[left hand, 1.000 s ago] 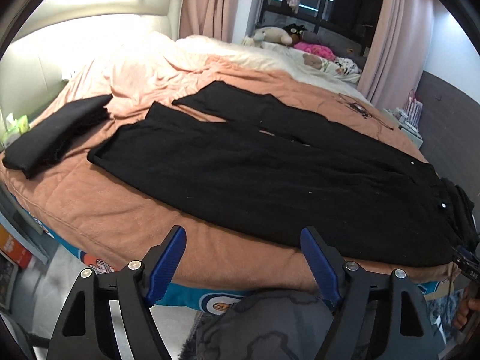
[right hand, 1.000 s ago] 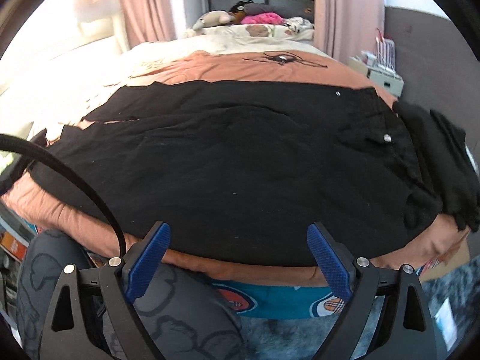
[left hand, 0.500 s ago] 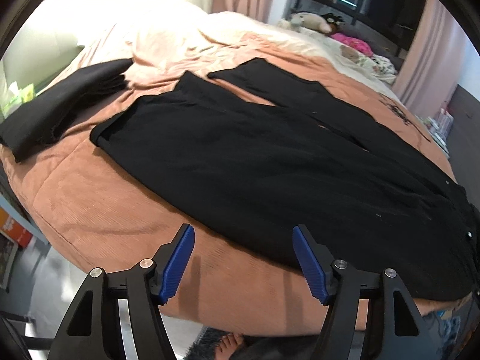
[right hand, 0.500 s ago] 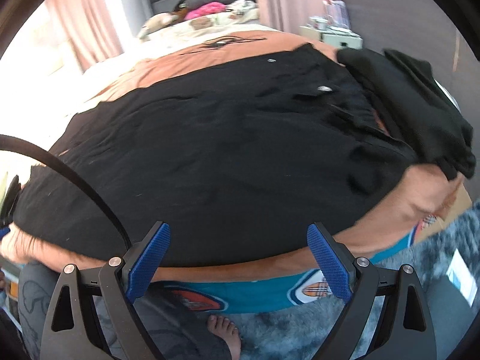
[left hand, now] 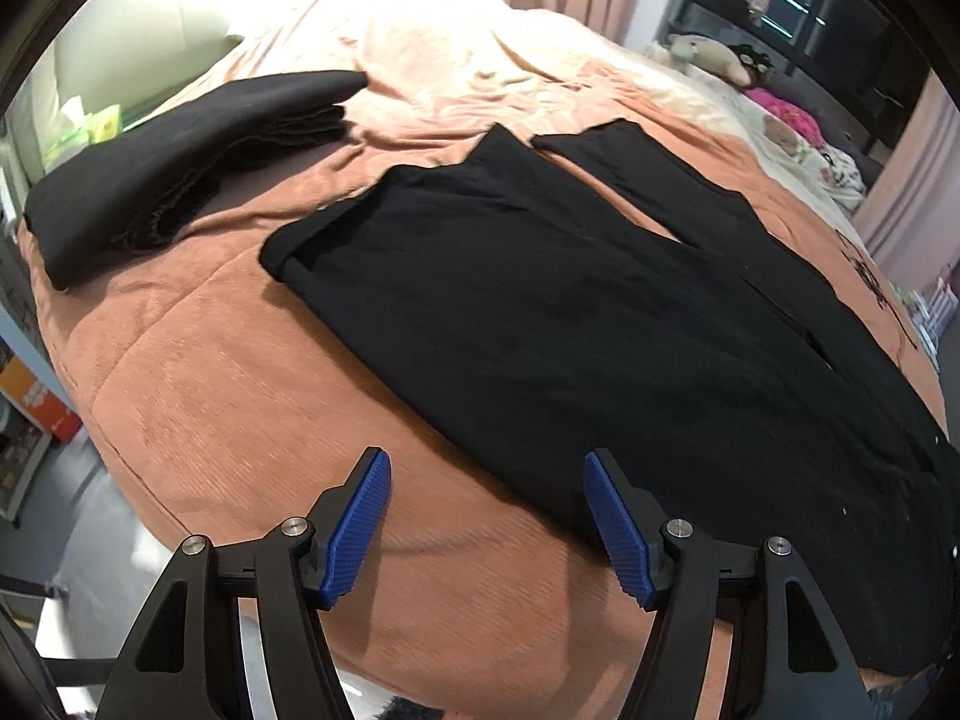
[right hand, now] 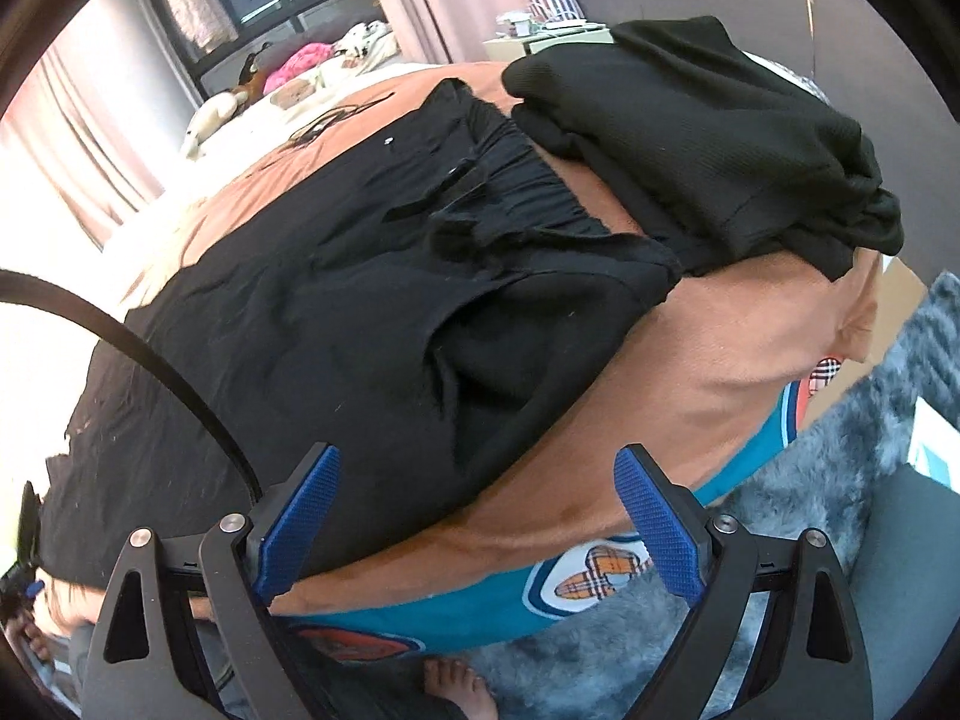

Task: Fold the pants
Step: 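Move both tools down toward the black trousers' waistband and leg hems, then grasp the trouser waistband with the right tool while the left tool grasps a leg hem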

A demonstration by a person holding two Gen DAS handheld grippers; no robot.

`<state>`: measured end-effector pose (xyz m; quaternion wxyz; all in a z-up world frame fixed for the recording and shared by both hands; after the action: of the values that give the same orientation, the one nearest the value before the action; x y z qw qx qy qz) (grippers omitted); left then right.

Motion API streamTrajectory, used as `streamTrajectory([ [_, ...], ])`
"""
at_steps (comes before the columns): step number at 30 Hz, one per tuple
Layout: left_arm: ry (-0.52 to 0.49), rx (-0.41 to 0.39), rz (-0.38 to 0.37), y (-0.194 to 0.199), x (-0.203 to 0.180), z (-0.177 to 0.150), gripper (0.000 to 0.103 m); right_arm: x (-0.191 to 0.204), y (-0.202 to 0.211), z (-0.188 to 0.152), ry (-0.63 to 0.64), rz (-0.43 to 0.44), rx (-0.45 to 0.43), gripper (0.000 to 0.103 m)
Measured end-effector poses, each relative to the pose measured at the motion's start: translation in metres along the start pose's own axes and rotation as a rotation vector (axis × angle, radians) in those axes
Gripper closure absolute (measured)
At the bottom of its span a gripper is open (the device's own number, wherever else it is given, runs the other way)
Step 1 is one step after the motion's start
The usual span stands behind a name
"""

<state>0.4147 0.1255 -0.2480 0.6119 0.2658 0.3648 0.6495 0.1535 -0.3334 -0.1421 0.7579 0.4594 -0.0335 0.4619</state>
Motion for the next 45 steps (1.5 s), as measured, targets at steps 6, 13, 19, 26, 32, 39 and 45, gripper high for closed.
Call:
streamTrajectory([
  [6, 0.025, 0.006, 0.009, -0.004, 0.013, 0.01, 0.037, -0.01, -0.024, 0.011, -0.058, 0.024, 0.027, 0.026],
  [13, 0.067, 0.006, 0.032, -0.004, 0.032, 0.019, 0.04, -0.014, -0.036, 0.023, -0.087, 0.083, 0.031, 0.052],
  [19, 0.079, 0.007, 0.035, -0.005, 0.04, 0.02, 0.04, -0.013, -0.037, 0.03, -0.031, 0.082, 0.033, 0.073],
  [26, 0.093, 0.018, 0.015, -0.012, 0.045, 0.025, 0.051, -0.024, -0.026, 0.034, -0.036, 0.102, 0.02, 0.096],
  [32, 0.135, 0.014, 0.015, -0.014, 0.061, 0.033, 0.051, -0.029, -0.017, 0.034, -0.056, 0.13, -0.014, 0.096],
  [39, 0.19, 0.025, 0.006, -0.016, 0.081, 0.032, 0.051, -0.032, -0.015, 0.027, -0.062, 0.15, -0.022, 0.098],
  [45, 0.216, 0.037, 0.008, -0.031, 0.086, 0.039, 0.051, -0.042, -0.033, 0.013, -0.1, 0.141, 0.039, 0.081],
])
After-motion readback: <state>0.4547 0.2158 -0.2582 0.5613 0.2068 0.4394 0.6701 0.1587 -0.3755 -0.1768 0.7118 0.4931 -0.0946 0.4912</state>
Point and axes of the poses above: each gripper's, at about its wrist camera, not at the fingertips, and y roughly against the way its jaws point, x to its left, z to its top, the point moved 10 cm from there along -y, roughly the way its jaws point, and after that the axes turned 11 degrees about -y, right-handed, at the moved point
